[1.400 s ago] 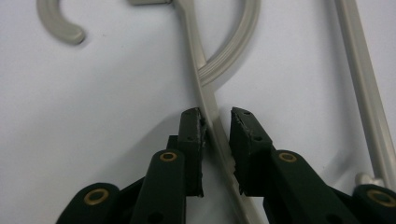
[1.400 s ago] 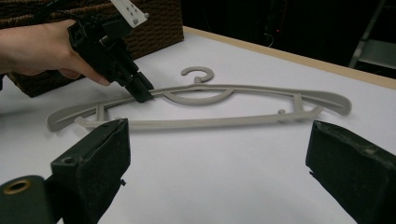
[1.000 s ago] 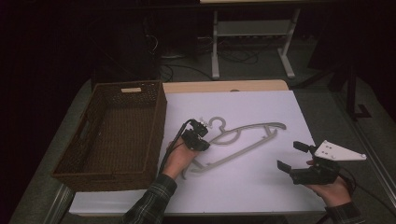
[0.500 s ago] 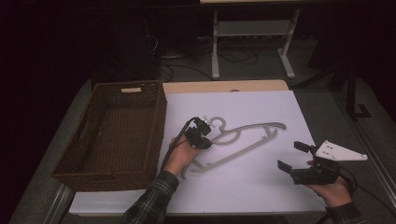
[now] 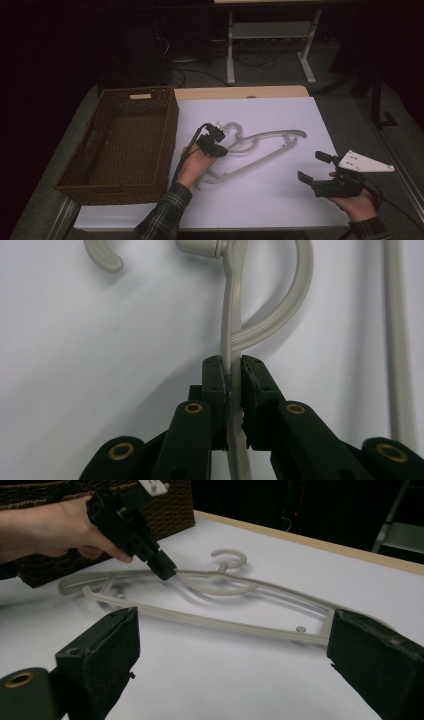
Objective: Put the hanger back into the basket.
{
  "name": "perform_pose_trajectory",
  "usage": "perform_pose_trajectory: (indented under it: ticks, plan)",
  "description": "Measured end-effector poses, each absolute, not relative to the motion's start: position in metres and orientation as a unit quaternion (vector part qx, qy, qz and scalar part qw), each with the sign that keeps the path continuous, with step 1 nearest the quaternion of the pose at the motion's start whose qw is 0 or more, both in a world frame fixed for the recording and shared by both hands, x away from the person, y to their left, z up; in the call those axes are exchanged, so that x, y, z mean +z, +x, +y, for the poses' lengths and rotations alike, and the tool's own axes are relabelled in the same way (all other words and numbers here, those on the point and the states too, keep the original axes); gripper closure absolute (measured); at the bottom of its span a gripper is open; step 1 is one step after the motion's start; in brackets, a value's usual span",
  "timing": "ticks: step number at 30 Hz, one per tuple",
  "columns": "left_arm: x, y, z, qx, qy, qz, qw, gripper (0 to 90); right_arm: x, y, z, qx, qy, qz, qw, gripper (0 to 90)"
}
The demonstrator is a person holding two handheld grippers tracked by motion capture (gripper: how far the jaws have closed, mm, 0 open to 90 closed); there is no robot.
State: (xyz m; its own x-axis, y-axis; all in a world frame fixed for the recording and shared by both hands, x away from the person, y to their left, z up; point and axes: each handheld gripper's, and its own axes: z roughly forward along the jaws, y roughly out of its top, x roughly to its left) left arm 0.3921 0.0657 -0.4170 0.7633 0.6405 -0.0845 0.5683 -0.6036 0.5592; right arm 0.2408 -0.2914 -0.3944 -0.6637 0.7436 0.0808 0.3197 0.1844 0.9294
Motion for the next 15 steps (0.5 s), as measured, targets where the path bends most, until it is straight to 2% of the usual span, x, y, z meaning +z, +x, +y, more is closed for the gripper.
perform_pose_trajectory:
  ticks: [6,15]
  plan:
    - [-0.392,0.392,0.068,0.069,0.883,0.341,0.315,83.4,-0.394,0.241,-0.291,0.53,0.357,0.742,0.201,6.2]
    - [-0.384,0.383,0.066,0.073,0.889,0.32,0.32,83.5,-0.394,0.241,-0.293,0.532,0.358,0.74,0.202,6.2]
